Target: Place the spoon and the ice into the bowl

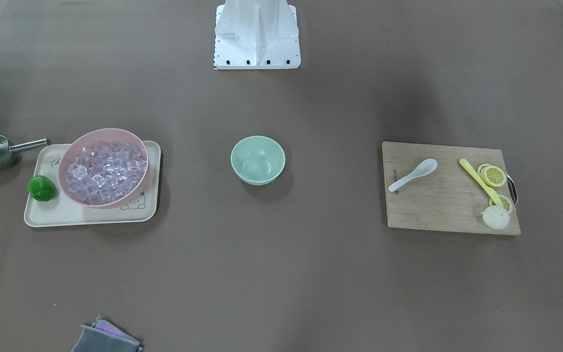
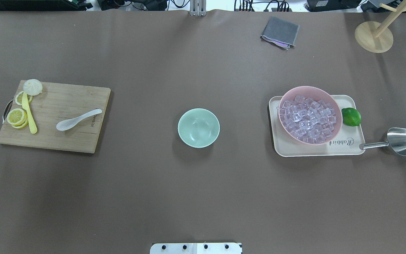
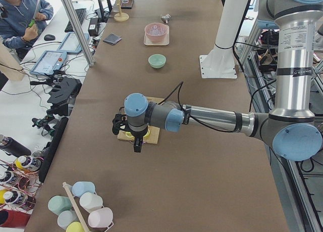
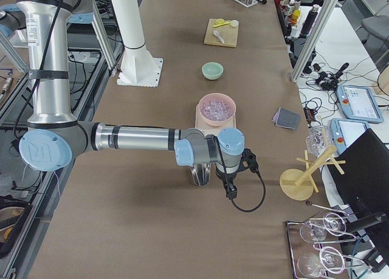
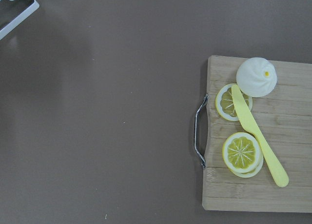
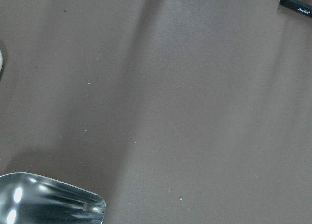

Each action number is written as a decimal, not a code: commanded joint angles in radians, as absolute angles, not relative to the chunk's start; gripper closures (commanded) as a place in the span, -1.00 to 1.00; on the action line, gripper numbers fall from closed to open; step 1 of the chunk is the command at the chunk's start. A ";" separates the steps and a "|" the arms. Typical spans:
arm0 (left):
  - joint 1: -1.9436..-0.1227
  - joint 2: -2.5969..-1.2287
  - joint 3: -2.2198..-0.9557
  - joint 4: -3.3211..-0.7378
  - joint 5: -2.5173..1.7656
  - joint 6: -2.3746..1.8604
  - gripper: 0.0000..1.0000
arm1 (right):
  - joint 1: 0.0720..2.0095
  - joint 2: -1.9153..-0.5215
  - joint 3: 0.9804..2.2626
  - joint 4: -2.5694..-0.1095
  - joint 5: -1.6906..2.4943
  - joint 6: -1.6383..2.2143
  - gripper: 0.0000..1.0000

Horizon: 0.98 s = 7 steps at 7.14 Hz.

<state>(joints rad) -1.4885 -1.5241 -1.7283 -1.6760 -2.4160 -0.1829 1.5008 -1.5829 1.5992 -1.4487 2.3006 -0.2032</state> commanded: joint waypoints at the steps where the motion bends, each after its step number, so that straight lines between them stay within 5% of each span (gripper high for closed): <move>1: -1.483 -1.493 -1.790 -1.675 -2.413 -0.186 -0.95 | 1.500 -1.611 1.695 -1.521 2.307 -0.207 -1.00; 7: -1.483 -1.476 -1.786 -1.703 -2.445 -0.193 -0.95 | 1.500 -1.672 1.710 -1.511 2.422 -0.203 -1.00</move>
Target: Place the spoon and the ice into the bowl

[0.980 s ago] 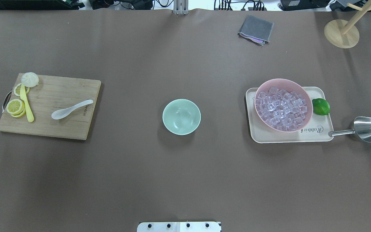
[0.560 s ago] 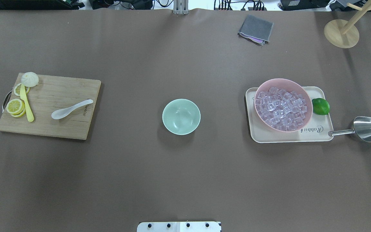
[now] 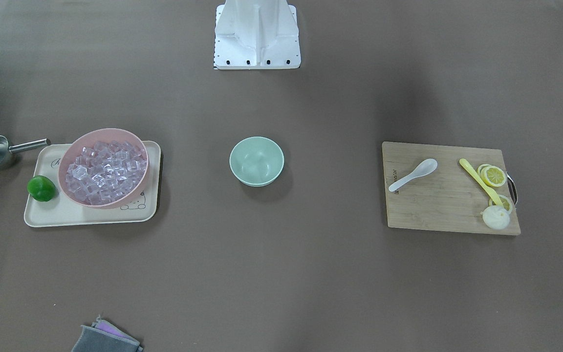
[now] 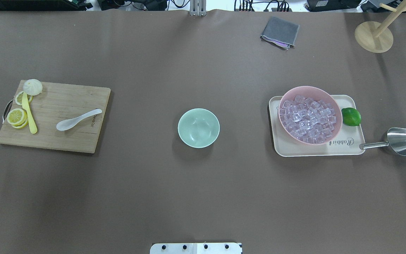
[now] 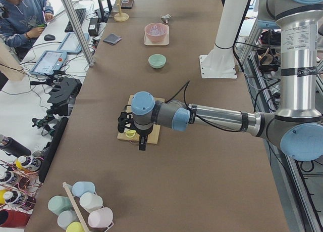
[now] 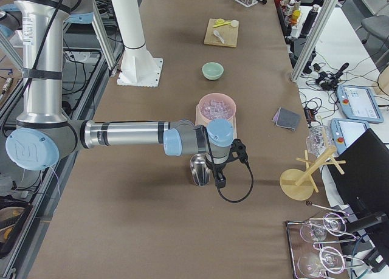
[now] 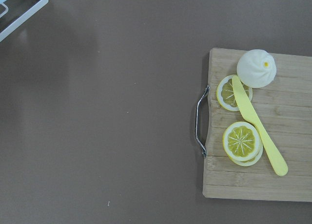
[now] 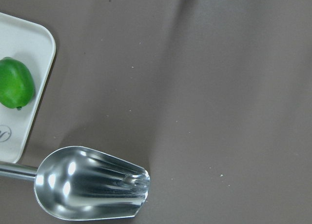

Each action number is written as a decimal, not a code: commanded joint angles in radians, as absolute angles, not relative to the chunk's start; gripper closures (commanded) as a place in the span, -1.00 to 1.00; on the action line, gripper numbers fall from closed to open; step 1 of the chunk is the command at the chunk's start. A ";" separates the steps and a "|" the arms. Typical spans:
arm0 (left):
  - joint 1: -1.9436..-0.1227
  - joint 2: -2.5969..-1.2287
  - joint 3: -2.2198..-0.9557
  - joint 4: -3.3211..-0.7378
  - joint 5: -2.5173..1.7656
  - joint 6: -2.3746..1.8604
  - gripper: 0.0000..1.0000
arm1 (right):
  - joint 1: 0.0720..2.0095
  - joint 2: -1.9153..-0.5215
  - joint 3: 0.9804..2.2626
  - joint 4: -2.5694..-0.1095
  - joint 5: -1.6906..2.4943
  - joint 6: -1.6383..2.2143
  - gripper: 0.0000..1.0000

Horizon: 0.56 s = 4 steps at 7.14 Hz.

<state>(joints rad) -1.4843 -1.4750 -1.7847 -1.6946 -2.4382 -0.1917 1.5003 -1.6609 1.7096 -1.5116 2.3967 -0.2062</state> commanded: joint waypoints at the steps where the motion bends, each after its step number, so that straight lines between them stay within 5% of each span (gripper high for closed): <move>1: -1.483 -1.474 -1.795 -1.715 -2.445 -0.193 -0.95 | 1.500 -1.675 1.709 -1.512 2.422 -0.202 -1.00; 4: -1.483 -1.460 -1.793 -1.772 -2.447 -0.198 -0.95 | 1.500 -1.687 1.716 -1.491 2.453 -0.209 -1.00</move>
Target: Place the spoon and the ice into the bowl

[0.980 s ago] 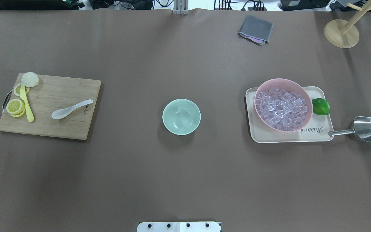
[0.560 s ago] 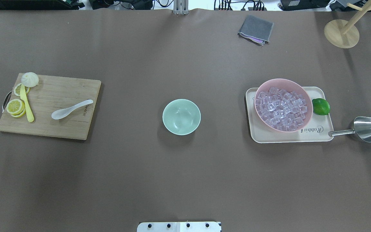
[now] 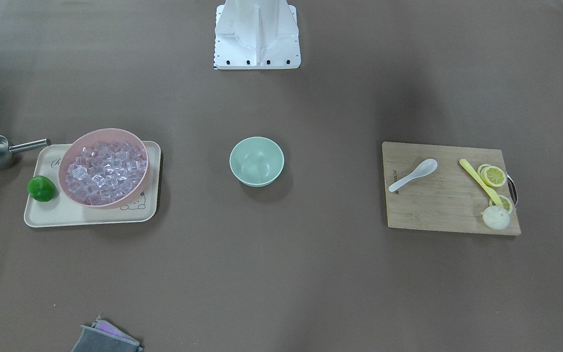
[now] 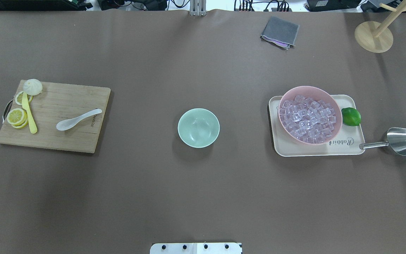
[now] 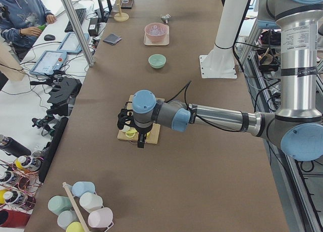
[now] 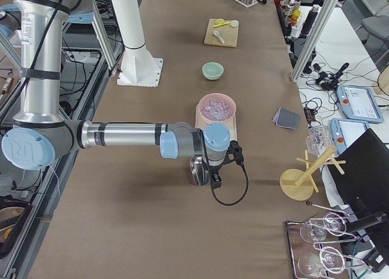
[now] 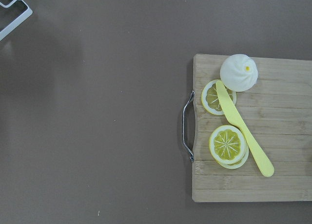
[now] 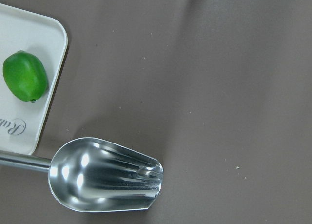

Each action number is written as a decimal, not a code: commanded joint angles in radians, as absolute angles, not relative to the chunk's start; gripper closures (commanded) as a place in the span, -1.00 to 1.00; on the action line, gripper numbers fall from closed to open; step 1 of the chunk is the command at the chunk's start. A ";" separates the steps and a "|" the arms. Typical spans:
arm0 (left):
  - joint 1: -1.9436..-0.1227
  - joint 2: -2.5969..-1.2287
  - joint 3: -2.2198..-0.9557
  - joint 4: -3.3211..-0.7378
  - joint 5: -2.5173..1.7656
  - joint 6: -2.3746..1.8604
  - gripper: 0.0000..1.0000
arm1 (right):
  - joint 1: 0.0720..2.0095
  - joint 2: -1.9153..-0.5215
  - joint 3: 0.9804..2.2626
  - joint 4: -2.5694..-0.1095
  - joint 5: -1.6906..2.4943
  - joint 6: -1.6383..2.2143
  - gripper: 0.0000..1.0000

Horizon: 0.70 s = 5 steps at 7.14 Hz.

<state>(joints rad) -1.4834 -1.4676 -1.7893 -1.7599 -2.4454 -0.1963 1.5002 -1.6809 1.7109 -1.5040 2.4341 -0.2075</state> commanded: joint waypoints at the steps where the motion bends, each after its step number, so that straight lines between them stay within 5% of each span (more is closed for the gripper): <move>1: -1.480 -1.459 -1.787 -1.772 -2.447 -0.195 -0.95 | 1.500 -1.703 1.710 -1.445 2.506 -0.190 -1.00; 5: -1.331 -1.546 -1.773 -2.009 -2.473 -0.437 -0.90 | 1.456 -1.692 1.739 -1.309 2.566 0.069 -1.00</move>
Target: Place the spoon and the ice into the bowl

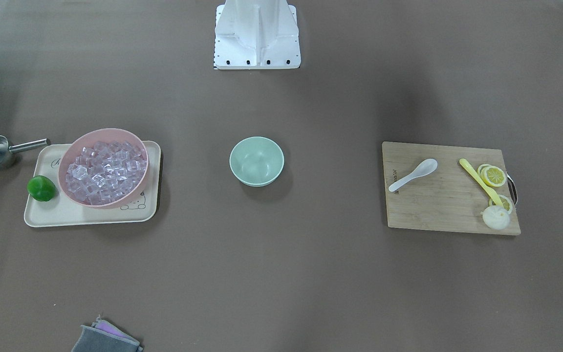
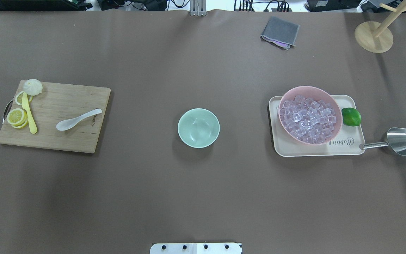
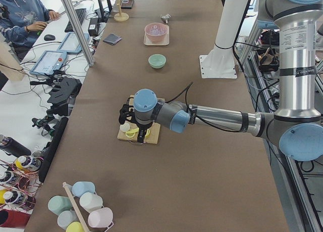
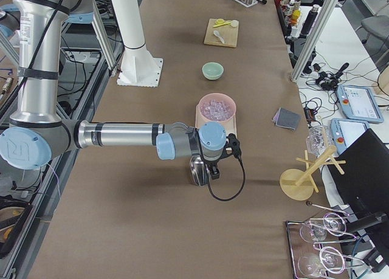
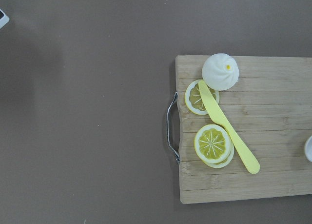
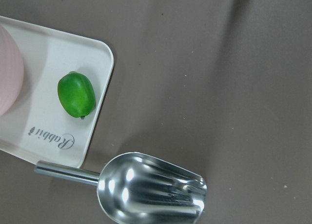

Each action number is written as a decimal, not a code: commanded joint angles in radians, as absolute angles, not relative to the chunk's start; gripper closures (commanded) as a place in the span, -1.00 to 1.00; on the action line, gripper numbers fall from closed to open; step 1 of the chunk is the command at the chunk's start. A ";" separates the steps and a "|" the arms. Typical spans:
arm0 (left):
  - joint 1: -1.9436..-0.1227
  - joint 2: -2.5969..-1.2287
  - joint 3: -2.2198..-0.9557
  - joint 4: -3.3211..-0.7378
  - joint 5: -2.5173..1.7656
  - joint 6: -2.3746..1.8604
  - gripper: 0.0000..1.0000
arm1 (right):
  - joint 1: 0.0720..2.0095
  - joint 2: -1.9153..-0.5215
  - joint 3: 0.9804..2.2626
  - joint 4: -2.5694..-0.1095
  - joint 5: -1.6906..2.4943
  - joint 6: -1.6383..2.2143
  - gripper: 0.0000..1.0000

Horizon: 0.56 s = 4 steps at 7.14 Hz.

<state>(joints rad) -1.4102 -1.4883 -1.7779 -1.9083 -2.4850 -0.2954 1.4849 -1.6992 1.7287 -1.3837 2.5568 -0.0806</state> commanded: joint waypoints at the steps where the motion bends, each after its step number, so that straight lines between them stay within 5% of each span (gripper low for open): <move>1: -1.259 -1.612 -1.781 -2.019 -2.430 -0.525 -0.83 | 1.392 -1.689 1.756 -1.182 2.541 0.235 -0.99; 4: -1.015 -1.751 -1.761 -2.017 -2.178 -0.520 -0.71 | 1.183 -1.614 1.763 -0.944 2.436 0.527 -0.98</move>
